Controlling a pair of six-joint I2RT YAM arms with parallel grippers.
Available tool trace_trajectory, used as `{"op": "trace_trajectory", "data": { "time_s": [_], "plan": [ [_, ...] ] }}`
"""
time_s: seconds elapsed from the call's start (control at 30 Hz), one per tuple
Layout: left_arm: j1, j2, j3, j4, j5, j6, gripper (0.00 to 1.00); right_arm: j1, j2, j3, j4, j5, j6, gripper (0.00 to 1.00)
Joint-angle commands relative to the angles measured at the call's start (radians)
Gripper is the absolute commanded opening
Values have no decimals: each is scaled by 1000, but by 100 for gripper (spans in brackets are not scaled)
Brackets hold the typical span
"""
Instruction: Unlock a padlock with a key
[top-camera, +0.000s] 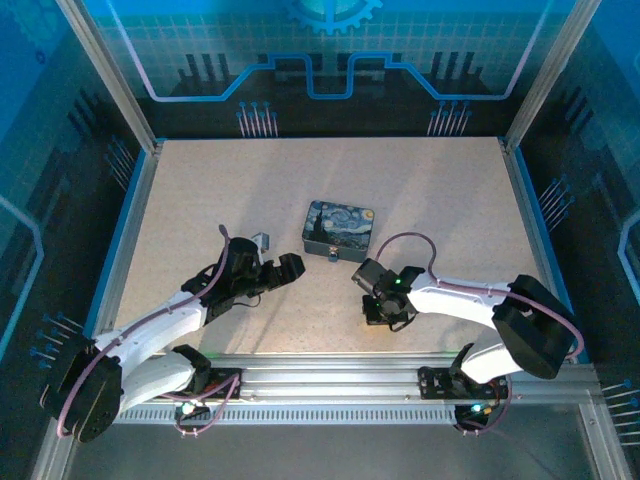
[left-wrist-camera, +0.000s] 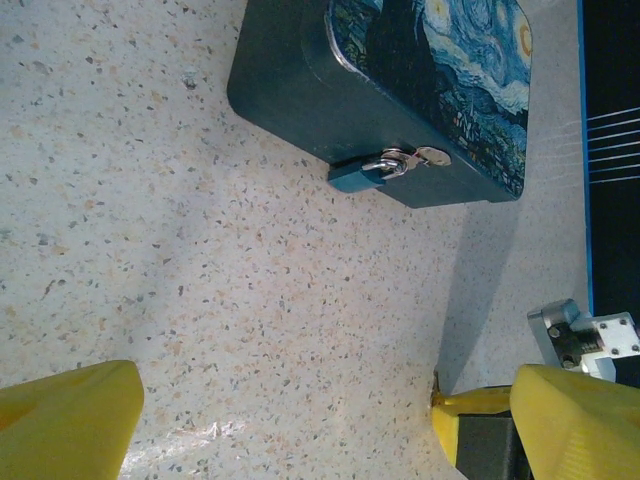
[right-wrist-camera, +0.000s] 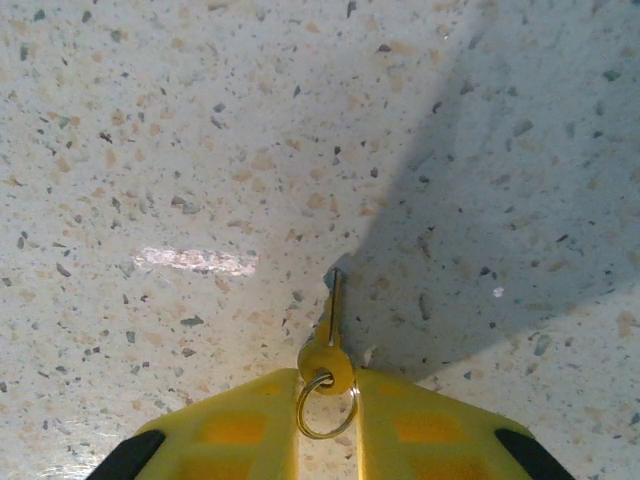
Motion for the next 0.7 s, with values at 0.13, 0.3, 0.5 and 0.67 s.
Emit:
{"op": "trace_trajectory", "data": {
  "time_s": [0.13,0.3,0.5,0.67],
  "plan": [
    [-9,8,37,-27,-24,7,96,10,-34,0,-39,39,-18,16],
    [-9,7,44,-36,-28,10,96,10,-39,-3,-42,43,-25,13],
    [-9,6,50,-43,-29,13,96,8,-44,4,-43,43,-60,19],
    [-10,-2,50,-48,-30,16,96,-14,-58,43,-93,17,-192,33]
  ]
}}
